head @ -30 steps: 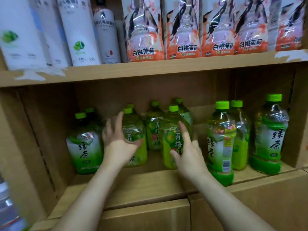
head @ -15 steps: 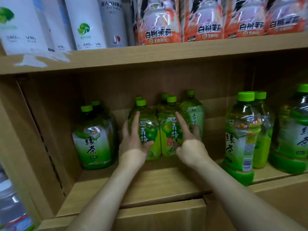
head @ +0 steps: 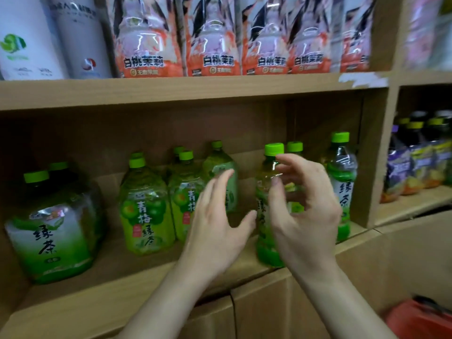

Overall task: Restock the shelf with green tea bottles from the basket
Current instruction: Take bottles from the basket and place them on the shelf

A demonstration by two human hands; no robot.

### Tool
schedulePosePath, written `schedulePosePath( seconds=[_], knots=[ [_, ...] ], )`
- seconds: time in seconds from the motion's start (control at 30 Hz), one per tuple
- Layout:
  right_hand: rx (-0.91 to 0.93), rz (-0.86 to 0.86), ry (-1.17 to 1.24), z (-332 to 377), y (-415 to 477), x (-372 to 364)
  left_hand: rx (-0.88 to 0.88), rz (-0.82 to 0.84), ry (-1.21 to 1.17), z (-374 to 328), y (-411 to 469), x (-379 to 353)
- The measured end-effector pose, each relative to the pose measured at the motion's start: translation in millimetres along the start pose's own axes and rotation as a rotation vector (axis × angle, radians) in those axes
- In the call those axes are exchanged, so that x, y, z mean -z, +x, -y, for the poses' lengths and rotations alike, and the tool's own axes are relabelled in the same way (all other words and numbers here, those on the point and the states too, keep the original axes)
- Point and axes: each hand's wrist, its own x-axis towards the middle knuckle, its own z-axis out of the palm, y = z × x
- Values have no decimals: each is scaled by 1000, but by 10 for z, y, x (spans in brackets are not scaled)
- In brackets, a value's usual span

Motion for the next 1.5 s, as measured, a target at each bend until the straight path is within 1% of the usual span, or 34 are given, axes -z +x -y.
schedulePosePath(
  seconds=[0.07,0.1,0.13,0.2,0.23,0.27,0.3,0.37,0.4,0.43,0.5,0.53,0.57,0.67,0.77,0.9,1.03,1.13,1.2,1.23,1.3,1.37,1.43,1.5],
  knots=[
    [-87,-52,-47,-173,46,152,67,88,-73,-134,48,-212],
    [-164,-31,-49,-262,53,208,98,129,-89,-172,81,-298],
    [-255,29,-35,-334,50,253,128,158,-112,-190,113,-368],
    [-449,262,80,-423,29,299,166,182,-178,-185,162,-473],
    [-516,380,140,-451,10,298,164,195,-203,-171,171,-504],
    [-538,463,164,-480,-16,288,149,221,-230,-151,174,-522],
    [-527,494,149,-517,-44,279,128,259,-264,-142,173,-529],
    [-479,442,87,-581,-70,298,82,305,-349,-160,194,-513],
    [-457,398,56,-610,-68,324,59,272,-392,-172,232,-511],
    [-443,356,30,-635,-64,357,40,199,-409,-193,287,-521],
    [-453,281,6,-677,-54,433,25,33,-324,-222,459,-592],
    [-468,251,4,-691,-44,465,29,4,-268,-245,563,-645],
    [-484,232,3,-707,-29,491,46,21,-221,-276,668,-697],
    [-527,204,-5,-764,9,552,122,184,-118,-308,960,-860],
    [-524,256,-55,-763,57,592,182,305,-93,-299,1124,-960],
    [-489,324,-114,-757,81,596,233,335,-75,-315,1231,-943],
    [-482,376,-119,-782,108,565,239,432,48,-225,1310,-697],
    [-463,430,-152,-817,107,436,300,490,120,-40,1316,-440],
    [-466,451,-151,-863,81,315,339,503,169,55,1310,-291],
    [-469,452,-137,-892,65,258,343,483,214,83,1301,-245],
    [-475,442,-112,-931,35,173,296,398,353,87,1258,-204],
    [-481,431,-115,-934,13,137,194,324,484,65,1182,-219],
    [-475,434,-141,-931,-14,138,98,358,604,100,1119,-280],
    [-461,440,-191,-921,-40,154,95,429,722,165,1100,-333]
  ],
)
